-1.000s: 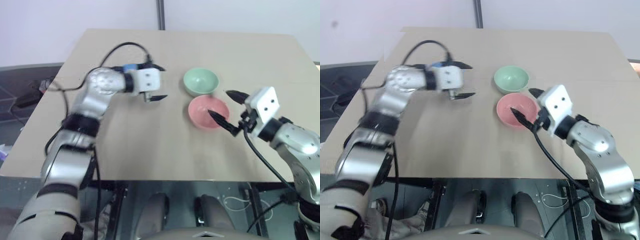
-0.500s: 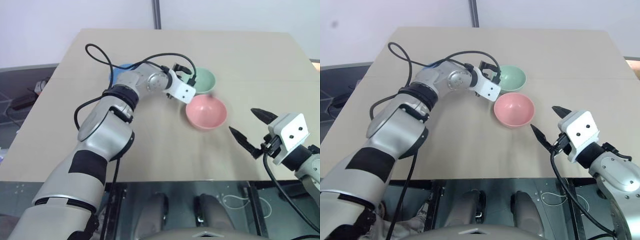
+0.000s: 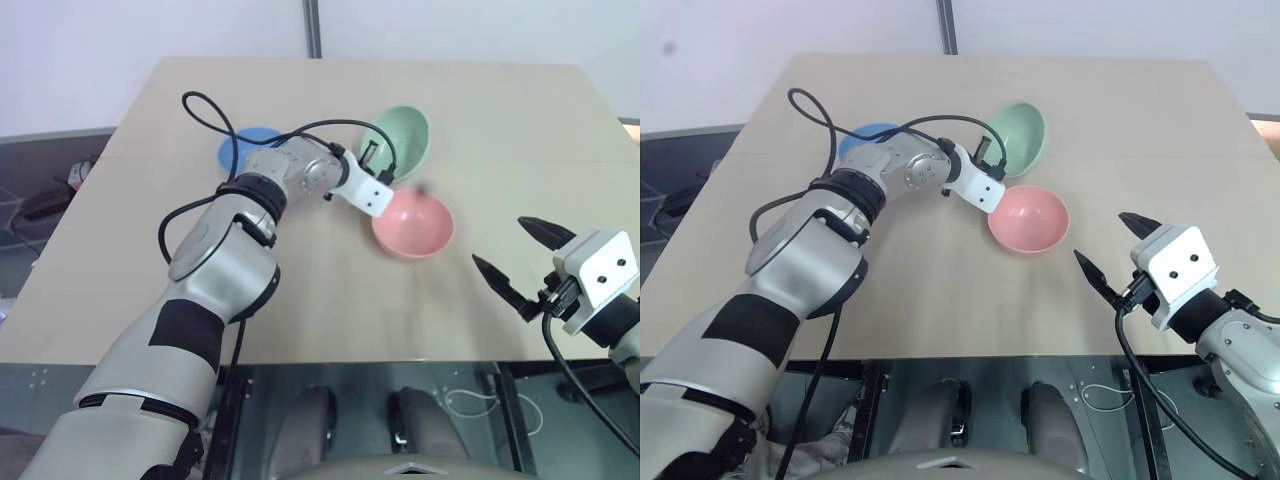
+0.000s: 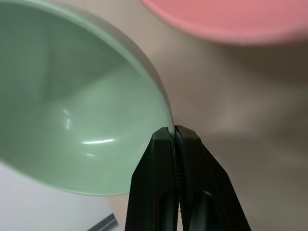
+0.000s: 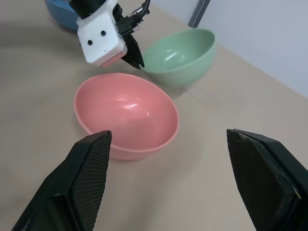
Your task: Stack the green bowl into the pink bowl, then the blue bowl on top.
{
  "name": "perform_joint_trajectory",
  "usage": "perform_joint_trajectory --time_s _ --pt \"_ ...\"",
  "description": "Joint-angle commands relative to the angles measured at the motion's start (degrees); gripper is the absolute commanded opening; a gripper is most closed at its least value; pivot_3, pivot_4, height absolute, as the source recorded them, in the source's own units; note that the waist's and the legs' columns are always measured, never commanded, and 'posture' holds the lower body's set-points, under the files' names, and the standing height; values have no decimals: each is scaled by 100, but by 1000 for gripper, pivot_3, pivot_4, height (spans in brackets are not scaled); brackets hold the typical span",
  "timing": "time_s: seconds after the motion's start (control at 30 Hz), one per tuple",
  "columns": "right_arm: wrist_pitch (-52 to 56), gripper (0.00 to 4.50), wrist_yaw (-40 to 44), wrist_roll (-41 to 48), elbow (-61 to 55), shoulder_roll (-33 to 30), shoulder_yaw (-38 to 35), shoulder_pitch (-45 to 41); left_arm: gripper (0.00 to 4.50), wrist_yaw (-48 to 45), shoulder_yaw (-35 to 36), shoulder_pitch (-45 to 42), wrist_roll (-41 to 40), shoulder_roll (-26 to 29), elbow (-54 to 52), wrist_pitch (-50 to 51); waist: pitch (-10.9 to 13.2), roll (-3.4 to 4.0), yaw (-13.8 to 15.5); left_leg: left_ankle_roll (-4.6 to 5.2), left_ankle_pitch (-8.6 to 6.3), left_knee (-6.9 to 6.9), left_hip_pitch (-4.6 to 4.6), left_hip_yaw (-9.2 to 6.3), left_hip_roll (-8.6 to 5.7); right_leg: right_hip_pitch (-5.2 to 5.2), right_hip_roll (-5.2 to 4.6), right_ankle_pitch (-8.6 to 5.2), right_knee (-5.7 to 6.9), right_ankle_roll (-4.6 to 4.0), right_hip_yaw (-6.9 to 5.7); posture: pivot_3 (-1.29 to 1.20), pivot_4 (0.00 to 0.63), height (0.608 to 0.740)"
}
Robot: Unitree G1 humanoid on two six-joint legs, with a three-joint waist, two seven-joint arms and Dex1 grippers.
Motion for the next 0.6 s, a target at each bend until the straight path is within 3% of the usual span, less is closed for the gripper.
perform_joint_trajectory --time_s 0.03,0.17,0.27,0.37,0.5,0.6 --pt "68 4173 -102 18 -226 -42 -130 -110 23 -464 544 -216 -634 363 -274 -697 0 0 -17 0 0 0 0 0 1 0 1 0 1 0 1 0 150 740" --pt "82 4173 -39 0 -110 -56 -201 -140 23 -2847 1493 -16 -2558 590 -857 -1502 1 0 -8 -2 1 1 0 2 4 -1 0 0 2 -1 -1 0 150 740" --pt "40 4173 49 -29 -23 -62 -367 -31 23 -4779 1476 632 -4008 945 -2164 -1413 -4 8 2 -3 2 10 0 2 2 4 -4 0 0 -1 -3 0 150 740" --pt "-10 4173 158 -81 -1 -64 -535 162 23 -5788 1438 1175 -4877 1138 -3307 -868 -5 11 -19 -10 6 13 9 10 5 10 -7 0 1 -1 7 0 150 740" --pt "-5 4173 151 -81 -45 -10 -639 223 1265 -5926 1441 1459 -4785 1022 -3568 -943 -4 9 3 7 -4 52 2 -3 7 15 2 1 20 1 -2 0 150 740" --pt "14 4173 140 -44 -112 41 -636 258 2673 -5487 1541 1524 -4444 955 -3580 -1142 -4 8 4 12 -7 59 28 -7 4 47 3 1 19 3 -3 0 150 740"
